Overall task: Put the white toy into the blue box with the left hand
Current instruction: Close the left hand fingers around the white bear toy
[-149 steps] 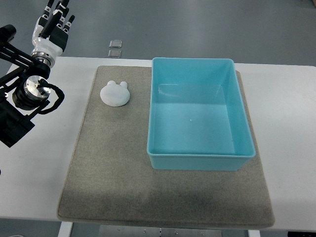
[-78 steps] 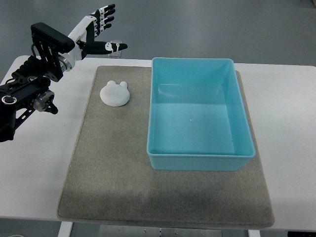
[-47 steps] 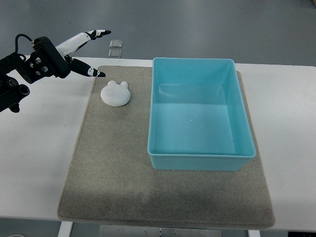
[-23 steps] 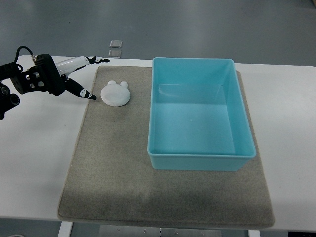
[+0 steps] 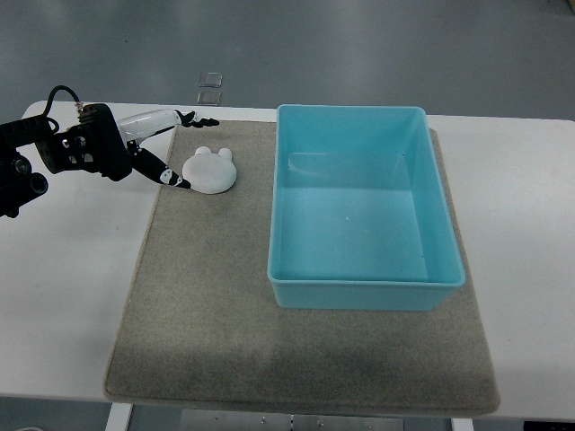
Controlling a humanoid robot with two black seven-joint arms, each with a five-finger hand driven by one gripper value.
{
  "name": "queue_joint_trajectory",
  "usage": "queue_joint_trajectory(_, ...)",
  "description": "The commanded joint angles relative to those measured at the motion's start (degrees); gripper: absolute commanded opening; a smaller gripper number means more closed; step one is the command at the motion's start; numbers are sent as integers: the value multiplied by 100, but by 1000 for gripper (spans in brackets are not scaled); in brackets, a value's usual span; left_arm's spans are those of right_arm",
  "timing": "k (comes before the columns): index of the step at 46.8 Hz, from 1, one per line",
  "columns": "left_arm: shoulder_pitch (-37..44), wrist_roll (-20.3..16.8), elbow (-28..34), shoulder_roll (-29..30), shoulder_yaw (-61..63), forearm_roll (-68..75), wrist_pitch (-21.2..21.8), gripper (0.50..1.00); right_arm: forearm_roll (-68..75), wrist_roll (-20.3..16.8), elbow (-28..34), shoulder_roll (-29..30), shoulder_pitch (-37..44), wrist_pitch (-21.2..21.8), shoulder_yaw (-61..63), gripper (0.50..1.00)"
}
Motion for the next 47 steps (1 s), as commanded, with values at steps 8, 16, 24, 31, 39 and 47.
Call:
queue_joint_trajectory(8, 5, -4, 13, -51, 43, 189, 48, 861, 0, 9, 0, 0, 0, 0, 0, 936)
queue_joint_trajectory(16, -30, -4, 22, -86, 193, 224, 66, 829, 0, 0, 0, 0, 0, 0, 0, 936)
queue_joint_trajectory(24, 5, -4, 22, -95, 202, 549, 276, 789, 0, 0, 0, 0, 0, 0, 0, 936)
queue_joint_trajectory(31, 5, -4, 48, -103, 246, 576, 303, 761, 0, 9, 0, 0, 0, 0, 0, 936)
queue_joint_trajectory(39, -4, -4, 136, -121, 298, 576, 303, 707, 0, 0, 0, 0, 0, 0, 0, 936)
queue_joint_trajectory(47, 22, -4, 206, -279, 395, 567, 364, 596, 0, 0, 0, 0, 0, 0, 0, 936)
